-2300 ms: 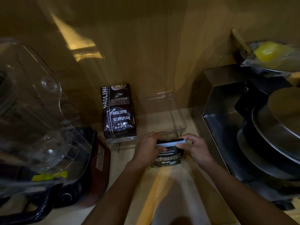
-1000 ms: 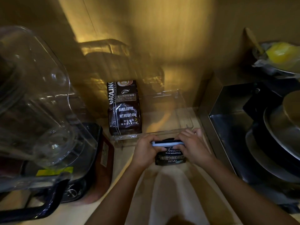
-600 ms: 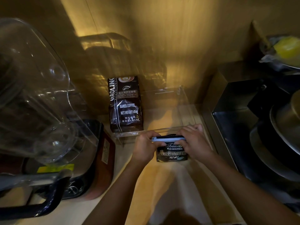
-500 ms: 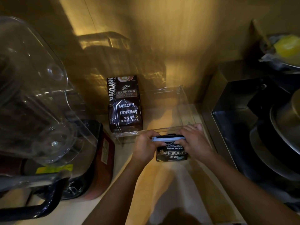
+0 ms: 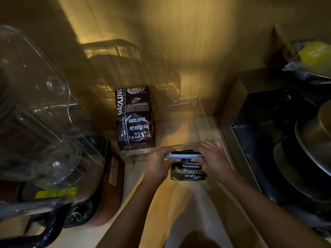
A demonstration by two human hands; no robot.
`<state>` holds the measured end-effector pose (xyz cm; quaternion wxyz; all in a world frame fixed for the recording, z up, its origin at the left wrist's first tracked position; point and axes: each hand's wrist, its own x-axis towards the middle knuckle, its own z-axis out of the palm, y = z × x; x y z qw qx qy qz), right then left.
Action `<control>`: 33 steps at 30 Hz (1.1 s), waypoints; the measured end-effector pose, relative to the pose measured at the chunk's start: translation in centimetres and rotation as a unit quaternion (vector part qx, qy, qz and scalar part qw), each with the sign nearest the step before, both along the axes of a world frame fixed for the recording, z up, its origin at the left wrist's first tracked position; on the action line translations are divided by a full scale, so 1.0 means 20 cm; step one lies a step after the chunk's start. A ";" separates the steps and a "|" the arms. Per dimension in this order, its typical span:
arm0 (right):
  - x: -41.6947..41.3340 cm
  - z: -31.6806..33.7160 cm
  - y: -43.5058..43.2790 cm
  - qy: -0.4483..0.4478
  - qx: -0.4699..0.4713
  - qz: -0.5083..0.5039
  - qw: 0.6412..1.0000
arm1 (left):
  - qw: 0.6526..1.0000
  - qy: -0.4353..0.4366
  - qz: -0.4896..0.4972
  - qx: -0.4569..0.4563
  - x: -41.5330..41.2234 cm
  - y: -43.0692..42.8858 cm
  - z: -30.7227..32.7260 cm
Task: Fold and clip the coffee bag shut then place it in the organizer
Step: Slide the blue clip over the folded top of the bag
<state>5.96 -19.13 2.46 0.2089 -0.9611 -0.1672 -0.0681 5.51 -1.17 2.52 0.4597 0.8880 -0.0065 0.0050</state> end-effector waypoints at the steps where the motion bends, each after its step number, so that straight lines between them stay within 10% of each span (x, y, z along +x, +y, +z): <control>1: 0.00 0.00 0.00 -0.002 0.003 0.000 1.000 | 1.000 -0.002 -0.005 0.004 0.00 0.00 0.00; 16: -0.02 -0.07 -0.04 0.069 0.153 -0.051 0.984 | 0.972 0.077 0.110 -0.193 -0.07 0.00 -0.06; 24: -0.16 -0.19 -0.04 0.150 0.430 -0.240 0.857 | 0.941 0.115 0.139 -0.285 -0.13 -0.06 -0.13; 33: -0.14 -0.18 -0.08 0.212 0.412 -0.168 0.870 | 0.951 0.101 0.128 -0.263 -0.13 -0.05 -0.13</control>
